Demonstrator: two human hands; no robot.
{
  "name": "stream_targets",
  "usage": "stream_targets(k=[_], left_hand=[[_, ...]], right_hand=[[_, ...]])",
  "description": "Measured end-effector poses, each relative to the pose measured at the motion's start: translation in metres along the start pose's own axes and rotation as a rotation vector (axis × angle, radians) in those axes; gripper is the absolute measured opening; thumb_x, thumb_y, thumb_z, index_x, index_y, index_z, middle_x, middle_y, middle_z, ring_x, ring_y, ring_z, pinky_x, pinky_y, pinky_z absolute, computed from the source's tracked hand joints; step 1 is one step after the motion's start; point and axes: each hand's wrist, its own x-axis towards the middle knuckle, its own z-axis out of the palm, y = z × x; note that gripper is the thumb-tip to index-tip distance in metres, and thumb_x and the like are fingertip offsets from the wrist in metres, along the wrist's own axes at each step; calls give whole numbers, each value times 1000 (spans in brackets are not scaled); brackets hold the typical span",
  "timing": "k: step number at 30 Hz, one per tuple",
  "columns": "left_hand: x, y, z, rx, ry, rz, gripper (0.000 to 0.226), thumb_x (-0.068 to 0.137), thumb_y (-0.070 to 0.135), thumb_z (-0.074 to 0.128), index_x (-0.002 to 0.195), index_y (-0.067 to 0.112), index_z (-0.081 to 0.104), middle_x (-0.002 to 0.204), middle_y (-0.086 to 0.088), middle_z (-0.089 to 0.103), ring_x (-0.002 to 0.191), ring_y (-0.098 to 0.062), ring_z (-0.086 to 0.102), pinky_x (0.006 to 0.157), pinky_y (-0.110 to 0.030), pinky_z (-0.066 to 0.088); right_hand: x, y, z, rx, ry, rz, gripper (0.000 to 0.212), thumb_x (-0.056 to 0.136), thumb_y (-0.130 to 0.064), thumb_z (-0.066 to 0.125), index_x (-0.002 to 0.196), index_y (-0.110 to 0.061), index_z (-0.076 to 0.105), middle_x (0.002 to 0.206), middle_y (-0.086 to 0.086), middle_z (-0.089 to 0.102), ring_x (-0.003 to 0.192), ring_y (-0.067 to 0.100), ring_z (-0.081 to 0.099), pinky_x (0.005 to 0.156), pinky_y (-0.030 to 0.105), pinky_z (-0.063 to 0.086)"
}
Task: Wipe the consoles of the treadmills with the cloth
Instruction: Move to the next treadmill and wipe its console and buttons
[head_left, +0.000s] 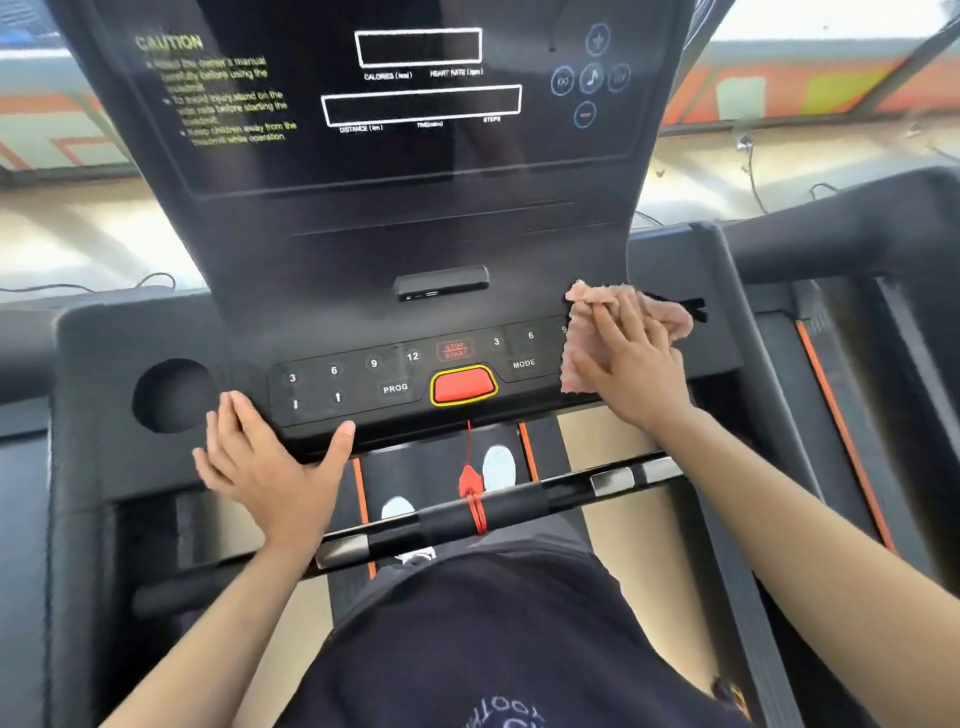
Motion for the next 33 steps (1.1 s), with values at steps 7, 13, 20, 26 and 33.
stream_targets(k=[7, 13, 20, 26, 33], left_hand=[[0, -2, 2, 8, 22, 6, 116, 78, 85, 51, 157, 3, 31, 160, -20, 38, 151, -41, 31, 123, -60, 13], [0, 2, 1, -6, 21, 7, 117, 76, 84, 54, 157, 1, 32, 160, -20, 39, 152, -39, 31, 123, -59, 14], [0, 1, -1, -36, 7, 9, 117, 75, 81, 58, 157, 2, 32, 160, -19, 40, 153, -38, 30, 123, -59, 15], [0, -4, -8, -82, -19, 15, 110, 77, 79, 57, 156, 5, 37, 162, -14, 40, 153, -33, 31, 122, -56, 17], [4, -21, -25, -157, -76, 95, 92, 84, 64, 59, 154, 7, 43, 163, -10, 42, 153, -26, 35, 120, -38, 19]], right_hand=[[-11, 5, -15, -32, 222, -126, 58, 95, -60, 46, 150, -43, 39, 165, -1, 30, 147, 33, 27, 111, 56, 24], [2, -2, 16, -128, 113, -126, 74, 98, -70, 21, 162, -36, 10, 172, 6, 11, 157, 38, 4, 124, 60, 9], [-19, -81, 33, -160, 153, -287, 68, 101, -64, 26, 161, -31, 25, 168, 10, 24, 155, 40, 15, 124, 57, 7], [-31, -149, 47, -152, 106, -457, 62, 105, -56, 23, 161, -30, 26, 169, 6, 23, 156, 38, 13, 125, 58, 9], [-31, -223, 60, -146, 93, -572, 63, 106, -51, 23, 163, -24, 18, 171, 7, 16, 157, 39, 7, 125, 57, 11]])
